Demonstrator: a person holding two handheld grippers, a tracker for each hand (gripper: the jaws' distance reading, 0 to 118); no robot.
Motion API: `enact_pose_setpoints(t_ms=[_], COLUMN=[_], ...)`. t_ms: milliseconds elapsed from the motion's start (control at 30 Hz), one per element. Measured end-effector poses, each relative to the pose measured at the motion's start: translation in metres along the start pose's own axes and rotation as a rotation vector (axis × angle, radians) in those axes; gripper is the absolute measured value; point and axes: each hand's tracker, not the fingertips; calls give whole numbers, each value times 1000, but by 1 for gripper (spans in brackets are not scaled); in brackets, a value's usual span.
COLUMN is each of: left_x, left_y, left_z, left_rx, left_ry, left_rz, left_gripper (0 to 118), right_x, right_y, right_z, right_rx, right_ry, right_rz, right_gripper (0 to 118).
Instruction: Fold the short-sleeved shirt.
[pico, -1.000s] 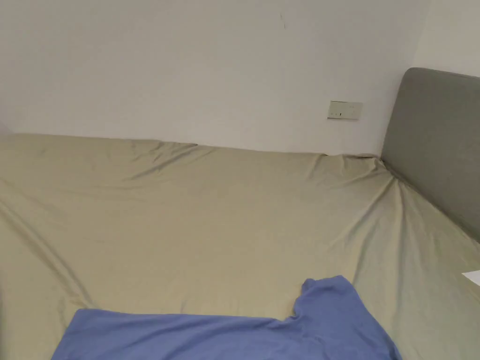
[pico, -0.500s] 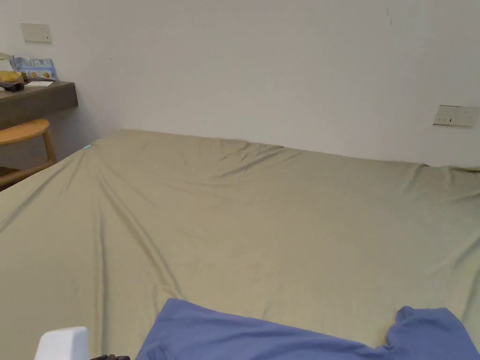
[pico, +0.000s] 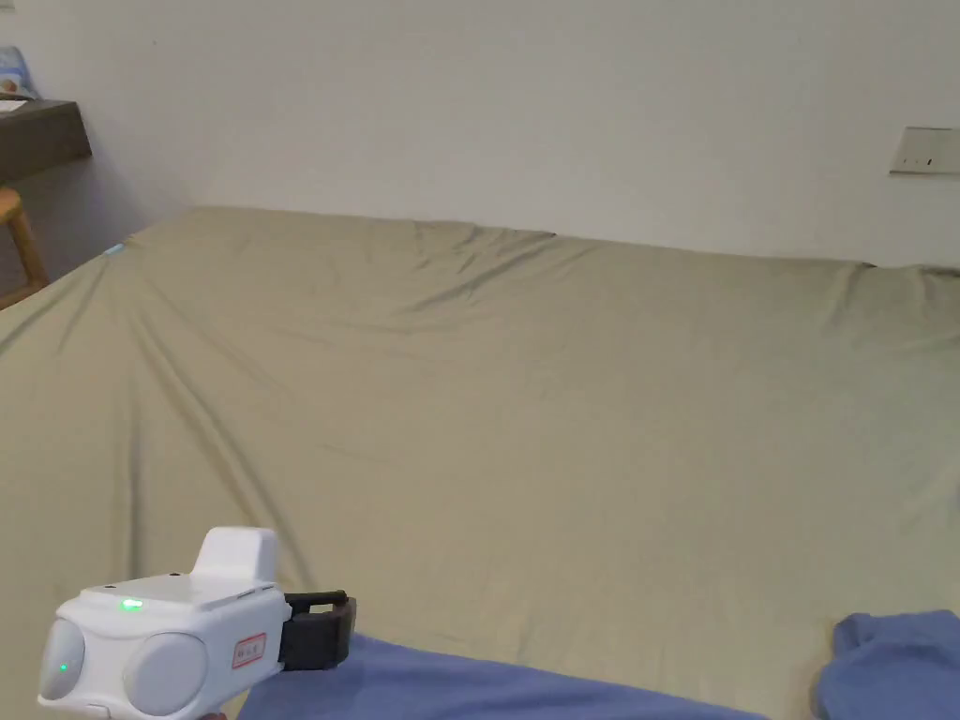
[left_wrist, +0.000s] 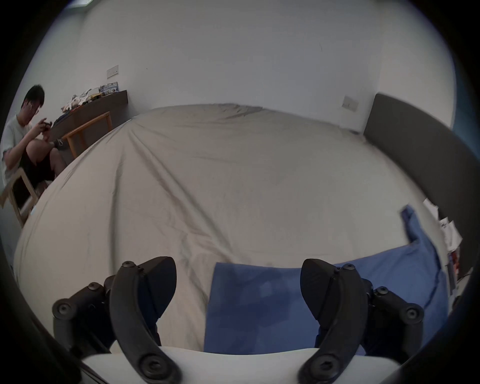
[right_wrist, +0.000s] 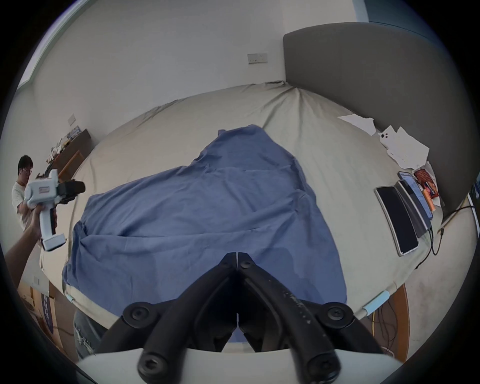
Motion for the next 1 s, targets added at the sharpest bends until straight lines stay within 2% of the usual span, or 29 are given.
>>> enact_pose_setpoints(t_ms=[67, 167, 200, 233, 300, 333, 400, 433, 500, 700, 733, 800, 833, 867, 900, 1000], left_x=[0, -1, 0, 0, 1, 2, 6, 8, 5, 10, 11, 11, 11, 11, 11, 10], left_y=[-1, -8, -10, -13, -21, -22, -21, -21, -13, -13, -12, -13, -14, -13, -13, -14], left_z=[-18, -43, -47, -49, -42, -38, -28, -23, -10, 36, 42, 49, 52, 53, 54, 52], left_rx=[-35, -125, -139, -140, -87, -82, -101, -111, -155, -68, -64, -51, -47, -47, -51, -74], left_ry=[-5, 6, 17, 18, 24, 15, -7, -16, -135, -148, -149, -139, -133, -133, -131, -124], left_rz=[-32, -52, -63, -59, -40, -38, -39, -49, -9, 11, 7, 4, 4, 11, 23, 45], left_gripper=[100, 92, 89, 80, 75, 67, 23, 5, 5, 5, 5, 5, 5, 5, 5, 5], right_x=[-5, -9, -8, -7, -6, -5, -3, -1, 4, 33, 38, 51, 56, 63, 70, 80], right_y=[1, 0, 0, -1, -1, -1, -2, -1, 2, 58, 72, 100, 111, 121, 130, 154], right_z=[-2, -5, -6, -7, -9, -10, -11, -11, -12, -34, -44, -72, -88, -106, -124, -166], right_rx=[-14, -28, -38, -50, -70, -75, -81, -83, -80, -10, 6, 31, 53, 69, 69, -7], right_ry=[-5, -22, -18, -17, -34, -43, -50, -51, -44, 8, 11, 9, -1, 17, 29, -69], right_rz=[28, 55, 58, 59, 61, 63, 60, 58, 53, 17, 21, 16, -18, -33, -44, -89], right_gripper=[2, 2, 2, 2, 2, 2, 2, 2, 2, 2, 7, 52, 72, 84, 85, 84])
